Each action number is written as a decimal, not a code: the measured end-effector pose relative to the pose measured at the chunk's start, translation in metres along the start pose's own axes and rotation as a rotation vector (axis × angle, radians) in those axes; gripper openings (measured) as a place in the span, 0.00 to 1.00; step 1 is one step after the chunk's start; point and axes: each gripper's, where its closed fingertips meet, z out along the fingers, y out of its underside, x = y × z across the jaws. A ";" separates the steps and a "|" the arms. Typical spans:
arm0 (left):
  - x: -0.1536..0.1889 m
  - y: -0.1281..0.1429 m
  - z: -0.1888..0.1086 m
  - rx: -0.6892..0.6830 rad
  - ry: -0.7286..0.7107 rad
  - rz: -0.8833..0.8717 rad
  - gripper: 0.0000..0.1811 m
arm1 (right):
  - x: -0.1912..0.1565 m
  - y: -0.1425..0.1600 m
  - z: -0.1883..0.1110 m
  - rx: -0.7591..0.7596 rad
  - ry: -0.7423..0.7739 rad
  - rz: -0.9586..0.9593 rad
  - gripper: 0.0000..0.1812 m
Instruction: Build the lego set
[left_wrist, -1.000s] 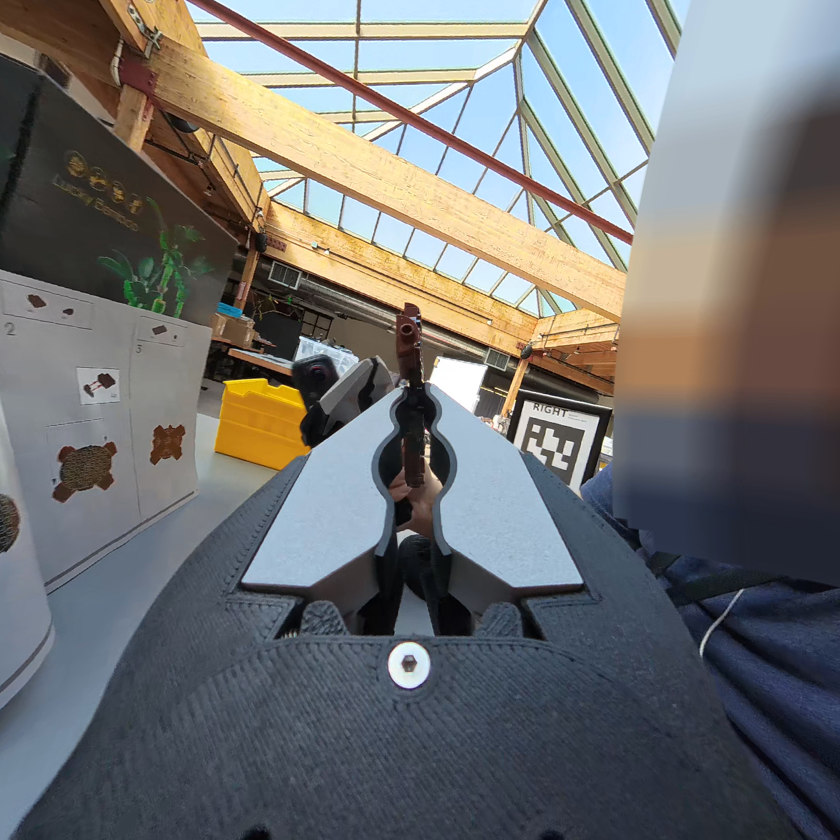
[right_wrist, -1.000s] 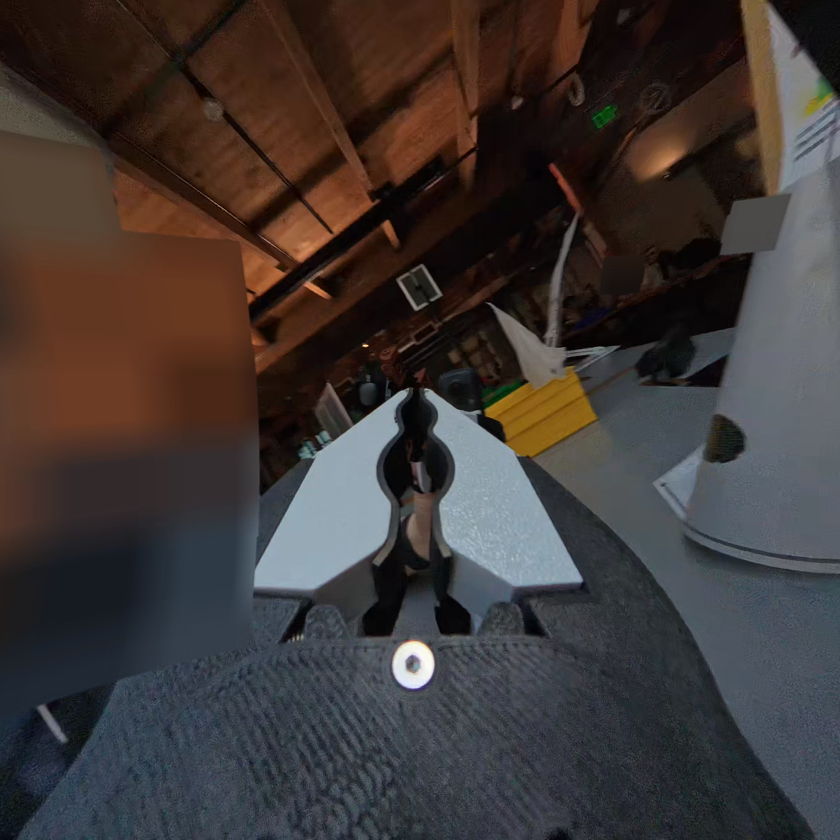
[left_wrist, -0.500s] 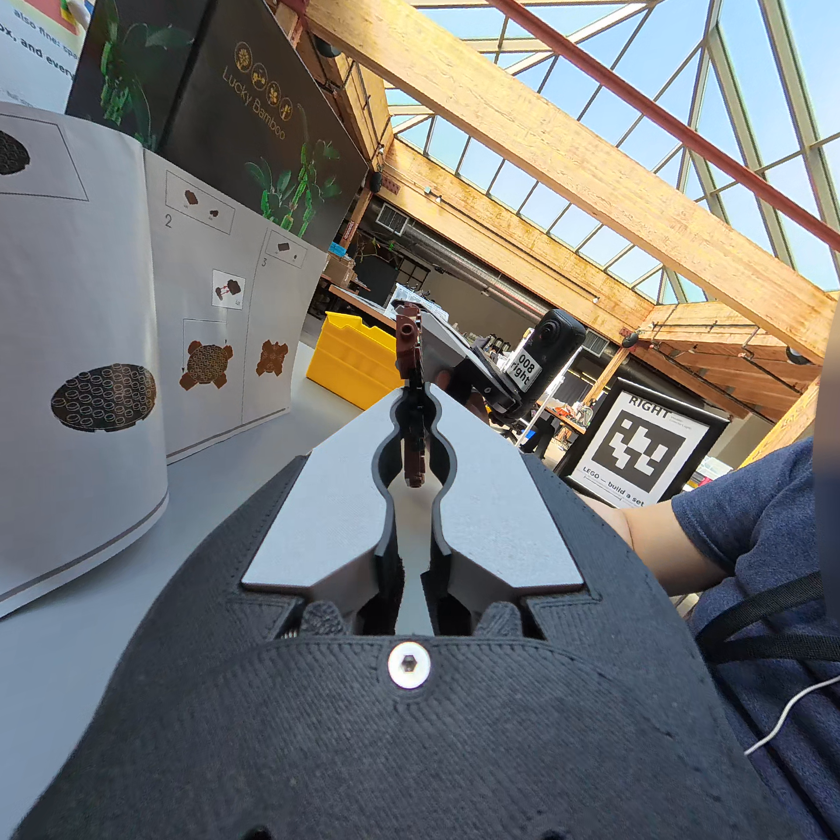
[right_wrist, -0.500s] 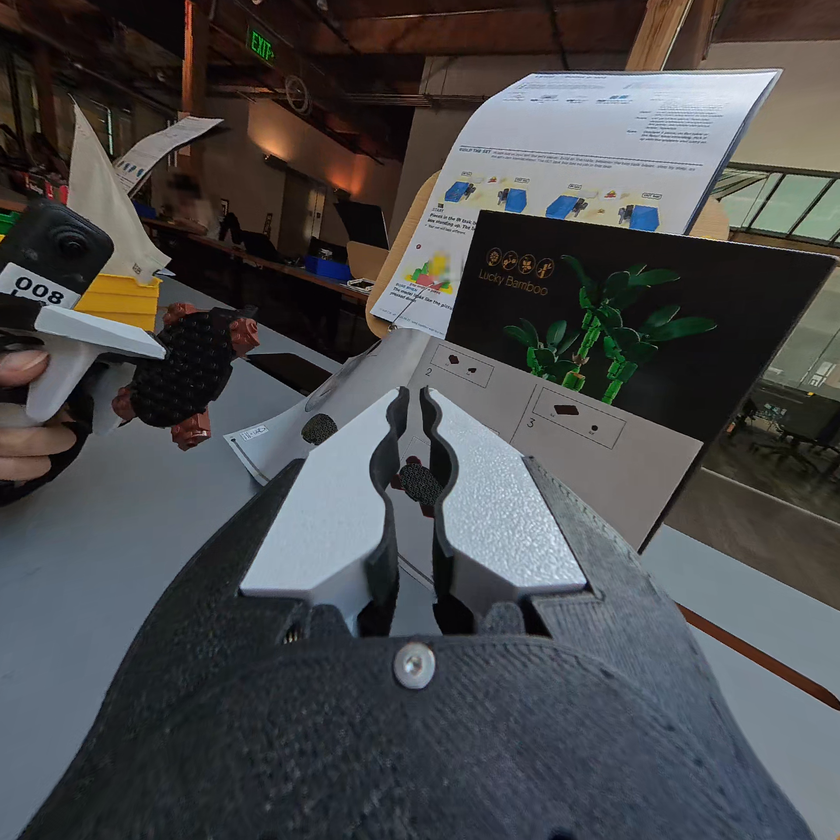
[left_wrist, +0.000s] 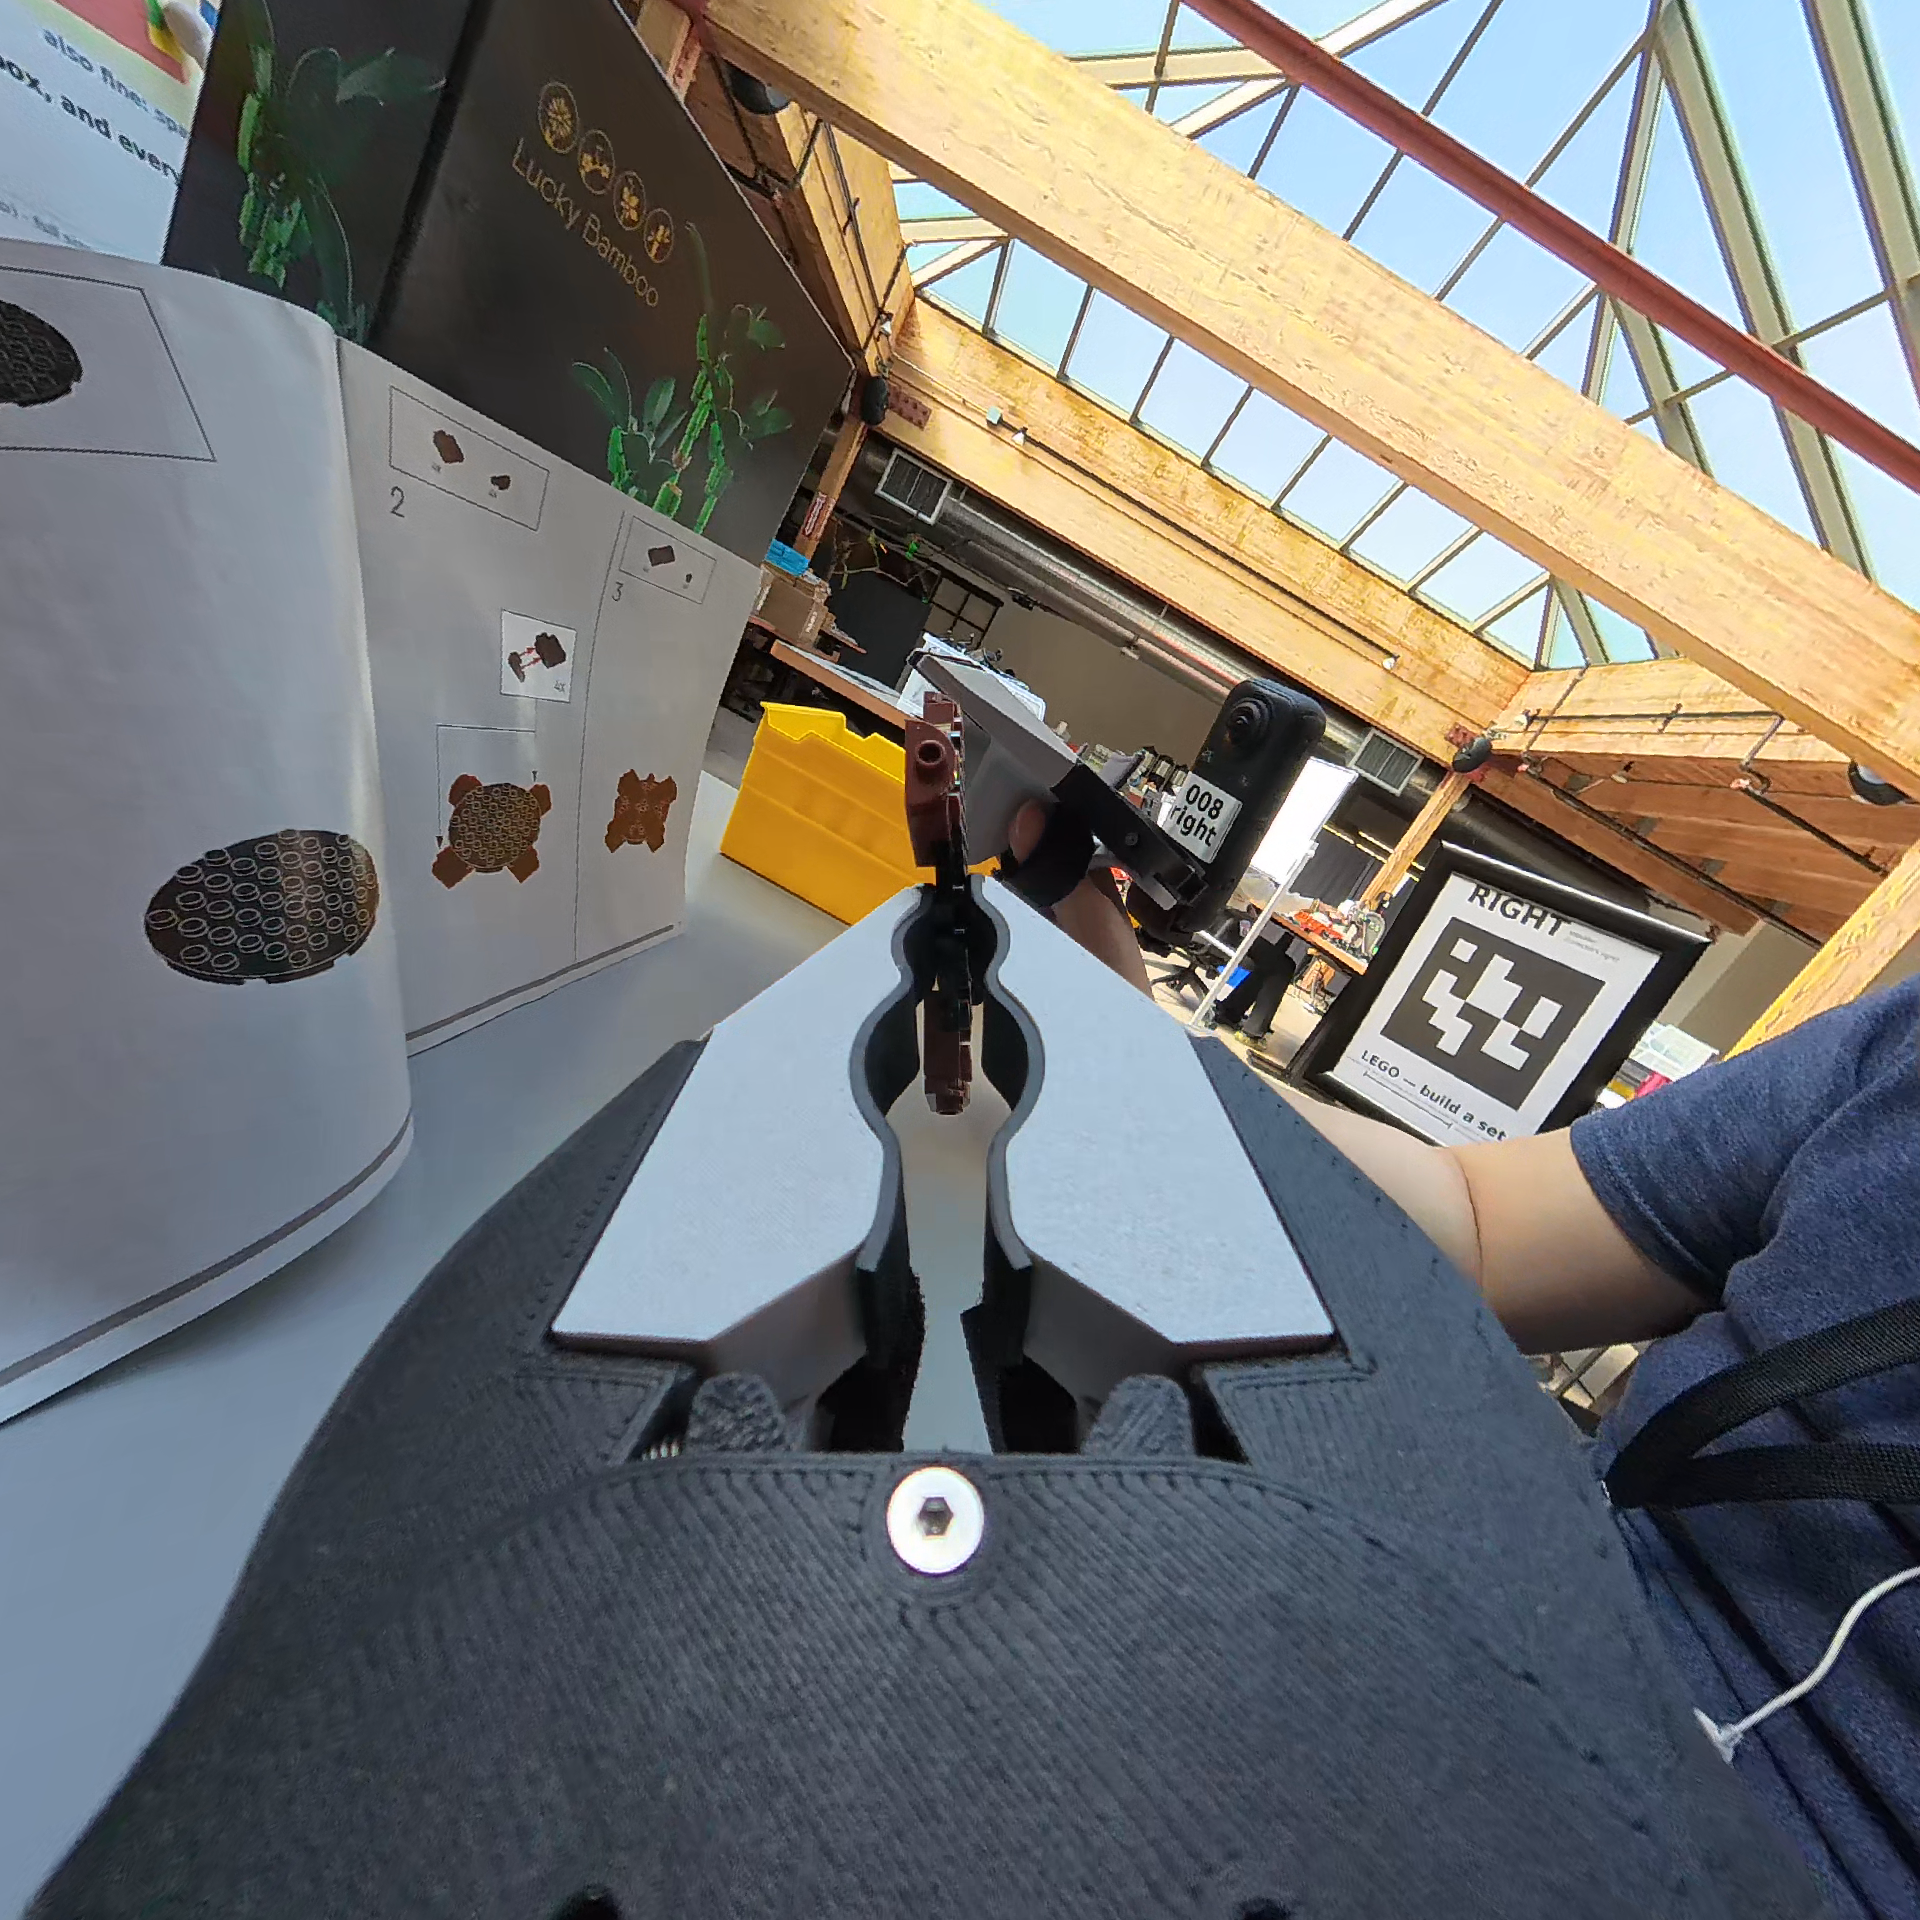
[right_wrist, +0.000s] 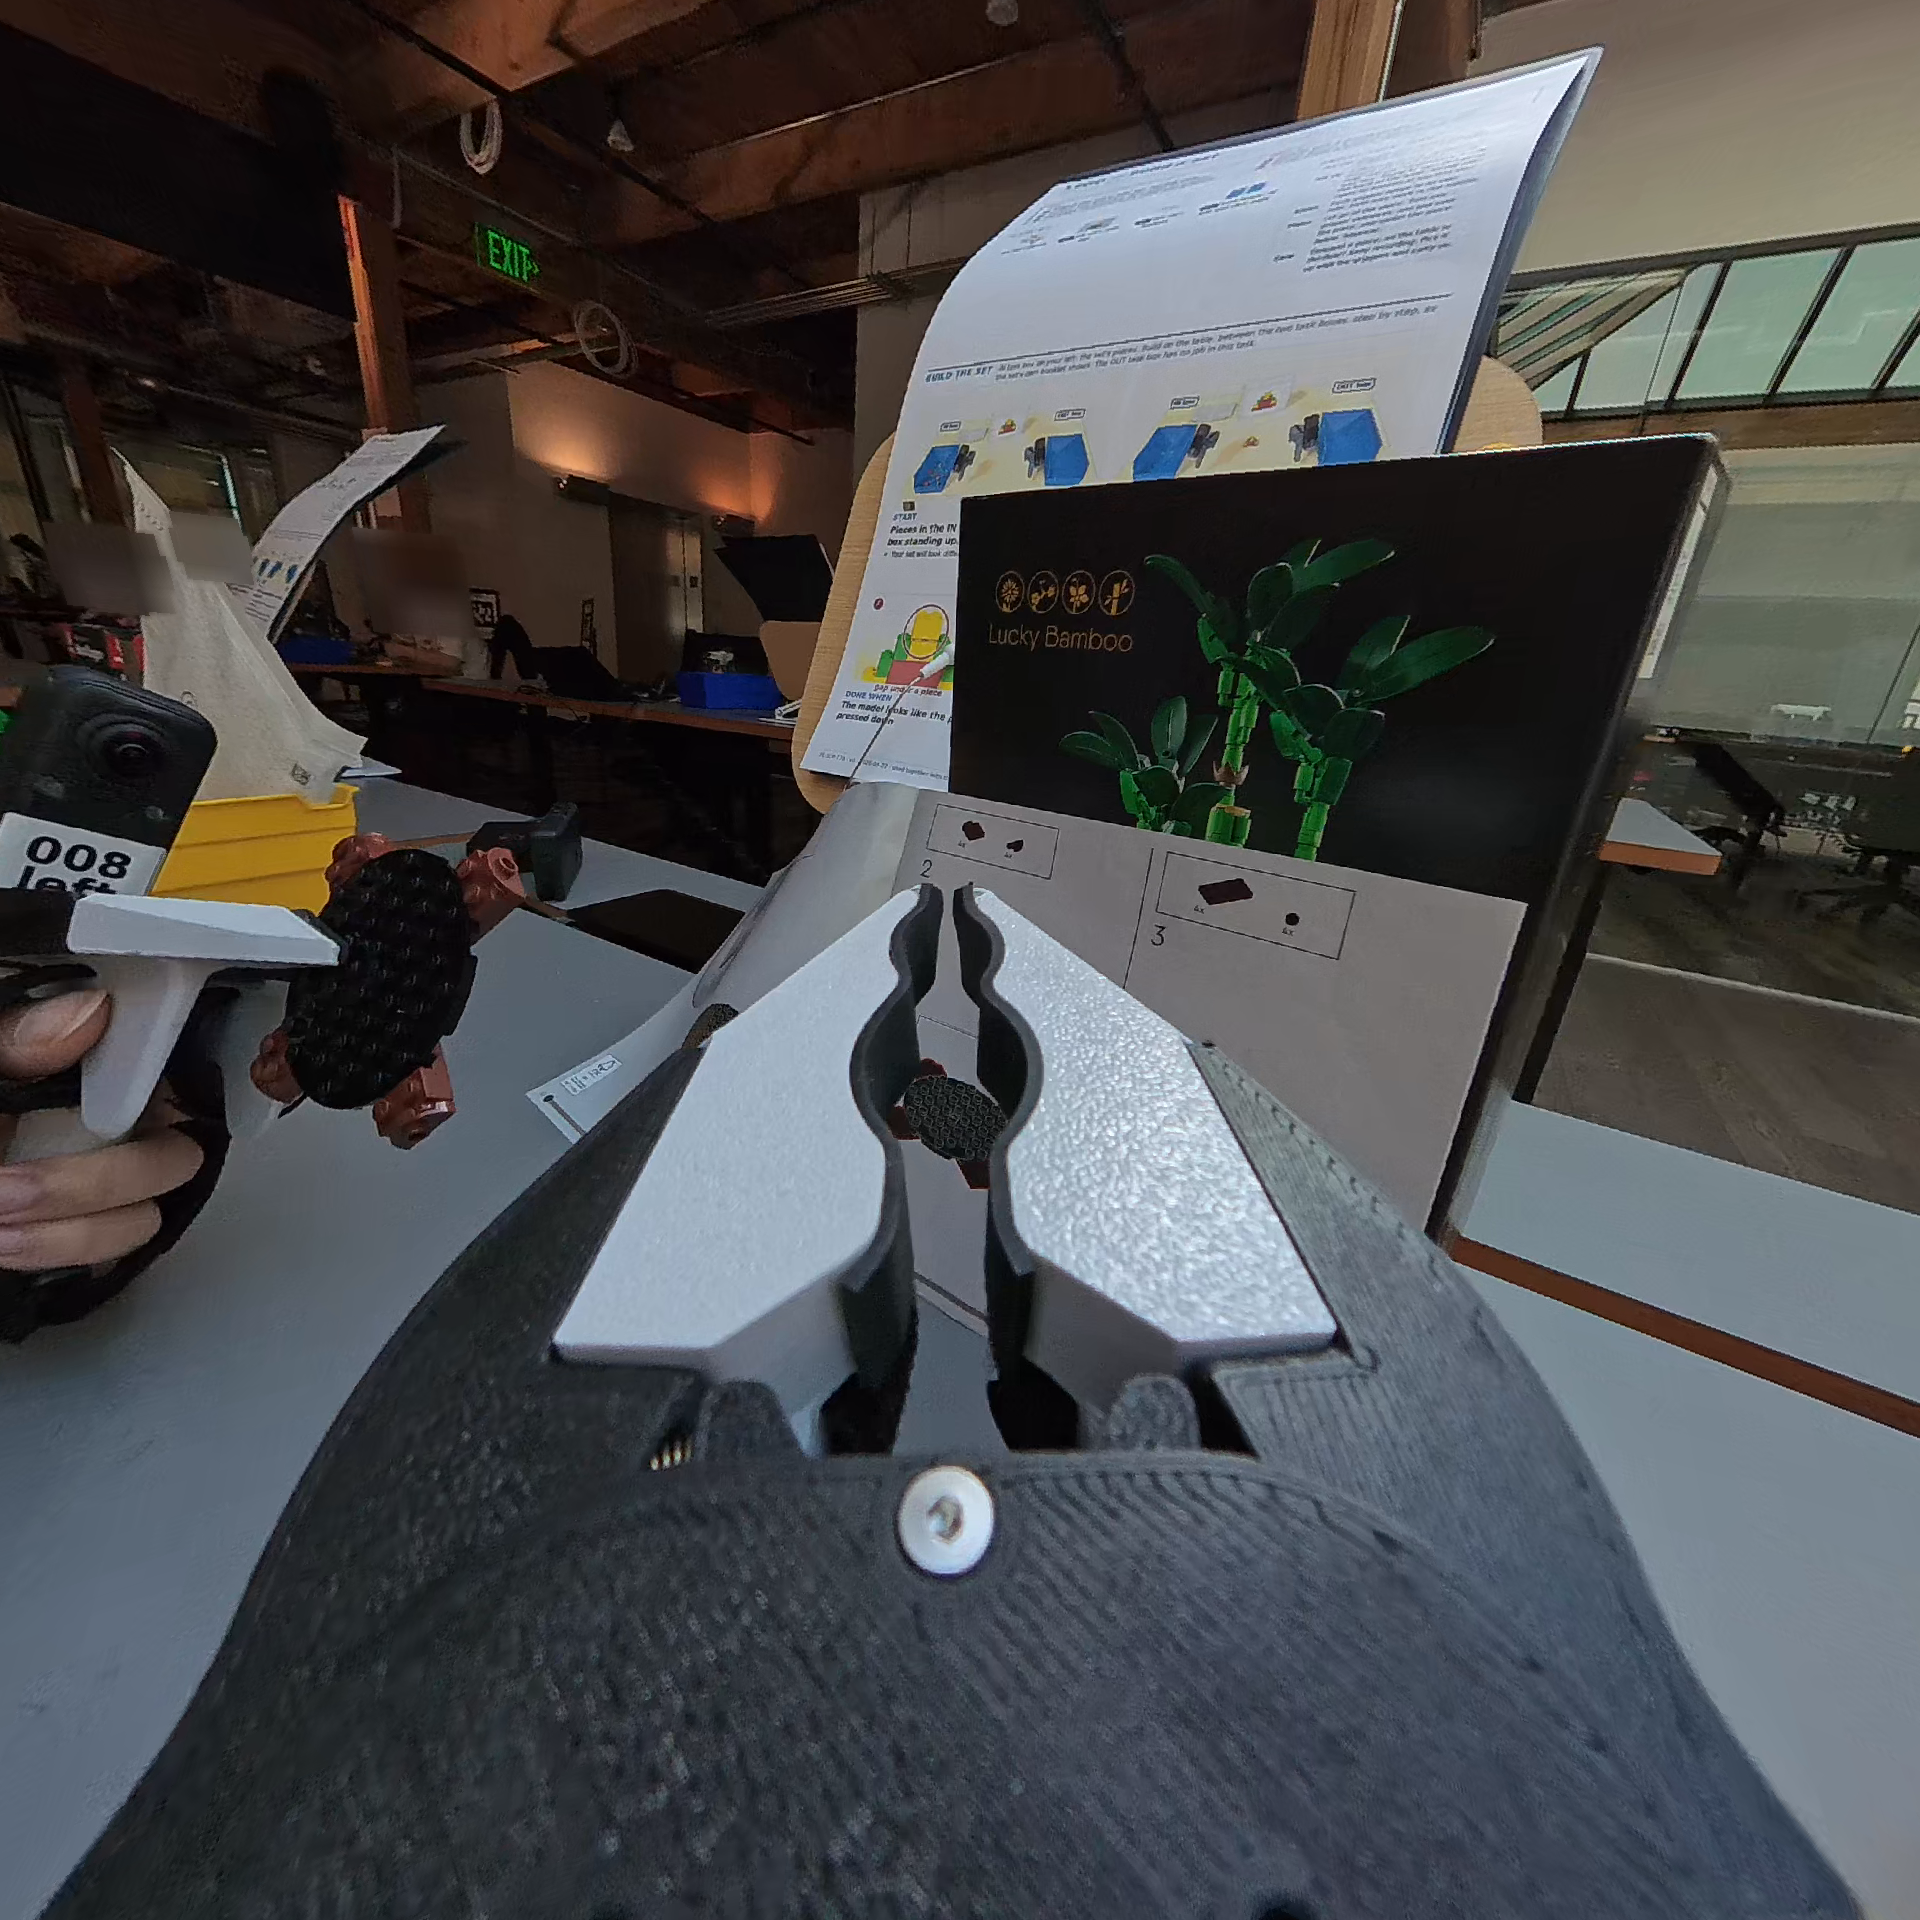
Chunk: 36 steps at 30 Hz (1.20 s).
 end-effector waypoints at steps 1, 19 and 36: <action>0.000 0.001 0.000 -0.003 0.000 0.002 0.01 | 0.000 -0.001 0.000 0.006 -0.002 -0.001 0.01; 0.048 -0.013 -0.003 0.075 0.261 0.056 0.01 | -0.010 0.003 0.005 -0.006 -0.064 0.084 0.00; 0.051 -0.011 -0.002 0.066 0.269 0.073 0.01 | -0.016 0.007 0.006 -0.033 -0.087 0.049 0.00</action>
